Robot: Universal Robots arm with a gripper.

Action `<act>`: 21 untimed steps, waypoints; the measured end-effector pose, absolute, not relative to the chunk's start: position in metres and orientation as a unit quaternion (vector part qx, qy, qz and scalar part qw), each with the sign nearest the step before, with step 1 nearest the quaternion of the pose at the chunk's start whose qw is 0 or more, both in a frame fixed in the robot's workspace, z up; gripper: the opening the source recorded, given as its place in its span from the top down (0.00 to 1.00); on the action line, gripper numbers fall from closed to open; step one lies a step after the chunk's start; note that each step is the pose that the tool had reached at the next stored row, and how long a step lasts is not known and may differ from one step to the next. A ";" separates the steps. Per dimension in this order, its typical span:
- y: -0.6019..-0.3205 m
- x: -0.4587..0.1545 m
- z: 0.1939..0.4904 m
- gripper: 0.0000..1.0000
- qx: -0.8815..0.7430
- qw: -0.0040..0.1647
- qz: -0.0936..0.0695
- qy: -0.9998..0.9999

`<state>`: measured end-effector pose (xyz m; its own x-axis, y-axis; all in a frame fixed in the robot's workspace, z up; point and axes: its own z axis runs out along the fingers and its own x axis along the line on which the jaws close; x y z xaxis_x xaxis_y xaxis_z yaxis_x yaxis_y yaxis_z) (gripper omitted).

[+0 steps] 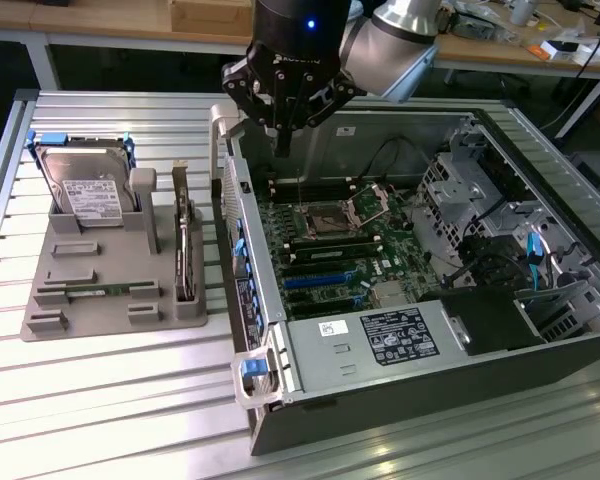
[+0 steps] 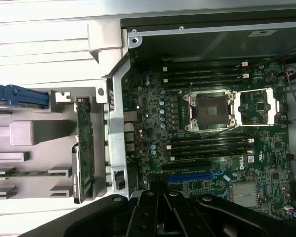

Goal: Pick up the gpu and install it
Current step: 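Reach for the gpu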

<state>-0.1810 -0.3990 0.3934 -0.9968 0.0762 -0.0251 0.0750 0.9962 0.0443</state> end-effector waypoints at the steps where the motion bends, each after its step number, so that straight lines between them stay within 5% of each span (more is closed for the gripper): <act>1: -0.399 -0.182 0.393 0.89 0.038 0.013 0.022 0.999; 21: -0.399 -0.199 0.393 0.89 0.038 0.013 0.022 0.999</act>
<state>-0.1987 -0.3989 0.3933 -0.9968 0.0762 -0.0251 0.0750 0.9962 0.0444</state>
